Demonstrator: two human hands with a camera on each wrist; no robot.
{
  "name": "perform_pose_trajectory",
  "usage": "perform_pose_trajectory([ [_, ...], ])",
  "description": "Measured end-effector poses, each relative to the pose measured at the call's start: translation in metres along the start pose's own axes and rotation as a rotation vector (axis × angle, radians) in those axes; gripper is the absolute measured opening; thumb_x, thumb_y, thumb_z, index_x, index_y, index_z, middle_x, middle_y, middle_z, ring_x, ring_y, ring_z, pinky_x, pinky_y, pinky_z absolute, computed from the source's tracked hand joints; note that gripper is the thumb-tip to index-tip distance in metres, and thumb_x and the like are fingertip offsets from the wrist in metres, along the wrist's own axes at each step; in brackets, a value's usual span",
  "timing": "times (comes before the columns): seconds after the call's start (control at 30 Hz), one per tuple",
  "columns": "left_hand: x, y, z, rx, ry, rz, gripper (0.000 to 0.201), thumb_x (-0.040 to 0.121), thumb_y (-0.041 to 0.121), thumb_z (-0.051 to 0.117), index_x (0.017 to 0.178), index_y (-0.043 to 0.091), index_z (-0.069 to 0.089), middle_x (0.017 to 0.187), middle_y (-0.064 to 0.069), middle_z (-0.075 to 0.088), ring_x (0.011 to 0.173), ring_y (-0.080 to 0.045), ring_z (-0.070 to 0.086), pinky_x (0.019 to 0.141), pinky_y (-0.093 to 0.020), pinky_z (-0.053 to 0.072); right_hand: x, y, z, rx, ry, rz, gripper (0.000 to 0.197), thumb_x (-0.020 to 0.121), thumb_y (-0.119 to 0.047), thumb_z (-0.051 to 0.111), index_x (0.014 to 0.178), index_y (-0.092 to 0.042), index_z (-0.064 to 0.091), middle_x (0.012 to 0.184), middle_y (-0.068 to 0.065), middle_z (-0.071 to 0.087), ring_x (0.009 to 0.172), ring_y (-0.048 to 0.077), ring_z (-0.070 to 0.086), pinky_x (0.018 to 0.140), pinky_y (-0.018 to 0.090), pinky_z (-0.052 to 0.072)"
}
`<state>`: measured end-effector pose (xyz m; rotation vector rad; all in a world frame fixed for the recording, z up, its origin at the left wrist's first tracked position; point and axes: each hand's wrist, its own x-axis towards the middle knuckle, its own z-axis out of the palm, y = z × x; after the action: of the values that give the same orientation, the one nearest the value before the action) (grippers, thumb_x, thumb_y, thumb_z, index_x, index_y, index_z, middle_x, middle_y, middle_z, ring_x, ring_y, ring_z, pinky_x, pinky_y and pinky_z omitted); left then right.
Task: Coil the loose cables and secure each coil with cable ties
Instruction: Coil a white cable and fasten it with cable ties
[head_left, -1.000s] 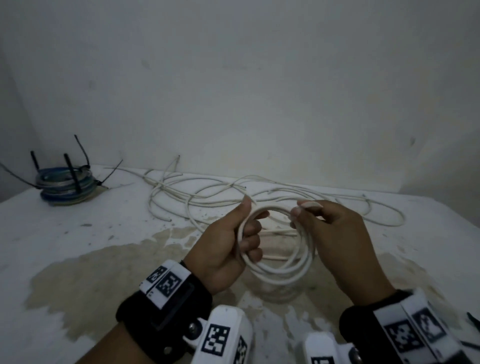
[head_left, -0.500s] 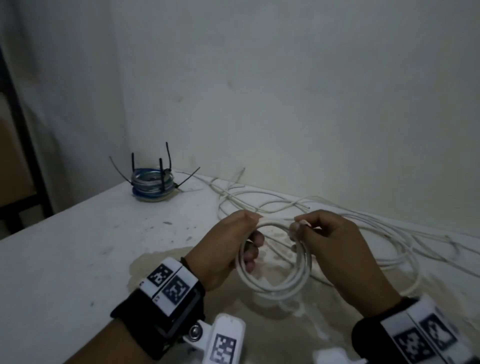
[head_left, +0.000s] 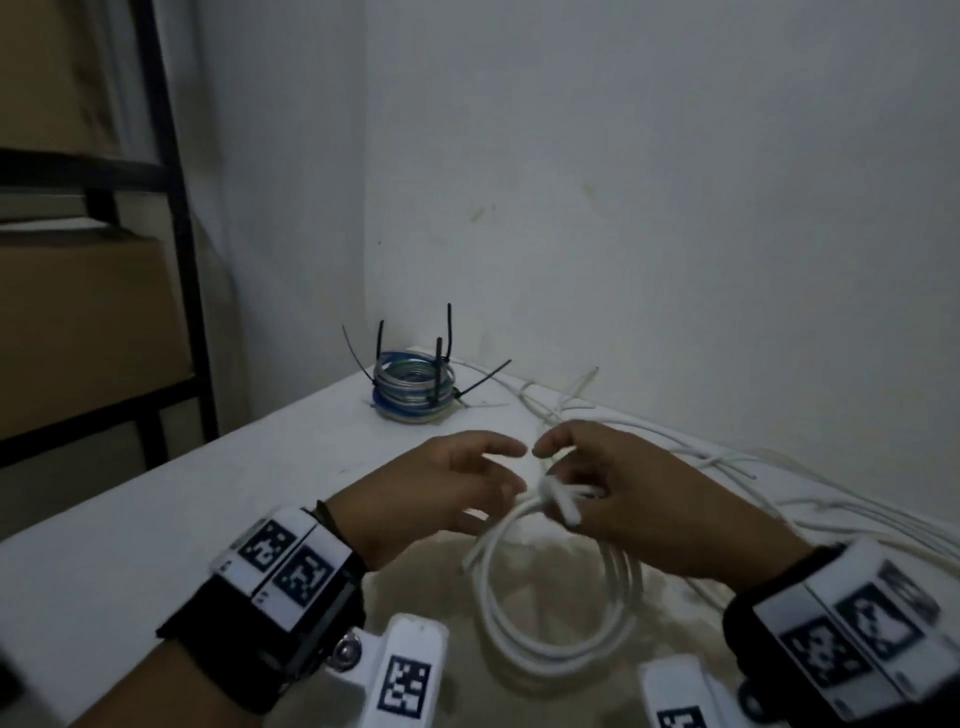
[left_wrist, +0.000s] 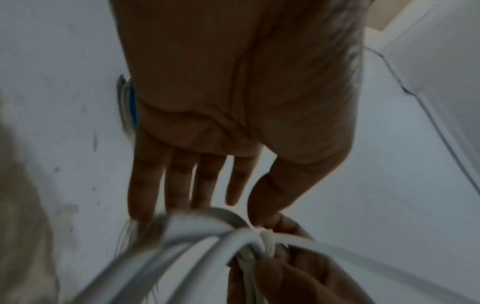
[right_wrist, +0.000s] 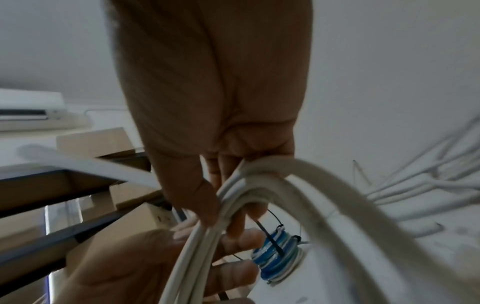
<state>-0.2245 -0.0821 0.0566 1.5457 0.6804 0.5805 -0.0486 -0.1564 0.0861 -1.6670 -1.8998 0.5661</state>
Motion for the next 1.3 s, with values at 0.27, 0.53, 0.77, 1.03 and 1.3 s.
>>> perform_pose_trajectory([
  [0.27, 0.003, -0.002, -0.036, 0.222, 0.068, 0.158, 0.03, 0.09, 0.011, 0.061, 0.115, 0.025, 0.067, 0.097, -0.002, 0.073, 0.082, -0.018, 0.072, 0.07, -0.029, 0.059, 0.066, -0.012, 0.01, 0.095, -0.006, -0.002, 0.044, 0.069, -0.016, 0.082, 0.09, -0.02, 0.043, 0.091, 0.001, 0.068, 0.058, 0.002, 0.061, 0.052, 0.012, 0.045],
  [0.53, 0.028, -0.008, -0.074, -0.241, 0.469, 0.277, 0.023, 0.088, 0.003, 0.057, 0.109, -0.001, 0.066, 0.09, -0.018, 0.069, 0.071, -0.02, 0.068, 0.065, -0.027, 0.057, 0.097, 0.014, 0.02, 0.365, 0.277, 0.029, 0.022, 0.083, -0.046, 0.064, 0.089, -0.025, 0.062, 0.09, -0.006, 0.067, 0.08, 0.013, 0.066, 0.071, 0.034, 0.055],
  [0.77, 0.086, 0.003, -0.115, -0.354, 0.894, 0.429, 0.008, 0.087, 0.007, 0.065, 0.092, 0.013, 0.068, 0.076, 0.0, 0.069, 0.061, -0.007, 0.064, 0.061, -0.021, 0.054, 0.114, 0.037, 0.061, 0.64, 0.401, 0.218, 0.02, 0.094, -0.036, 0.052, 0.093, -0.019, 0.062, 0.096, 0.002, 0.066, 0.086, 0.018, 0.067, 0.076, 0.038, 0.054],
  [1.03, 0.127, -0.018, -0.123, -0.288, 1.092, 0.502, 0.01, 0.081, 0.015, 0.074, 0.08, 0.024, 0.07, 0.072, 0.005, 0.072, 0.072, -0.017, 0.069, 0.08, -0.037, 0.057, 0.143, 0.047, 0.082, 0.598, 0.422, 0.155, 0.036, 0.089, -0.021, 0.062, 0.125, -0.021, 0.058, 0.118, -0.006, 0.06, 0.089, 0.015, 0.066, 0.079, 0.031, 0.057],
  [1.3, 0.138, -0.036, -0.127, -0.239, 1.132, 0.519, 0.017, 0.08, 0.015, 0.075, 0.07, 0.027, 0.069, 0.068, 0.006, 0.072, 0.073, -0.019, 0.069, 0.08, -0.039, 0.057, 0.191, 0.028, 0.082, 0.676, 0.199, -0.036, 0.047, 0.087, 0.0, 0.058, 0.088, -0.044, 0.042, 0.096, -0.029, 0.052, 0.087, 0.013, 0.06, 0.07, 0.038, 0.055],
])
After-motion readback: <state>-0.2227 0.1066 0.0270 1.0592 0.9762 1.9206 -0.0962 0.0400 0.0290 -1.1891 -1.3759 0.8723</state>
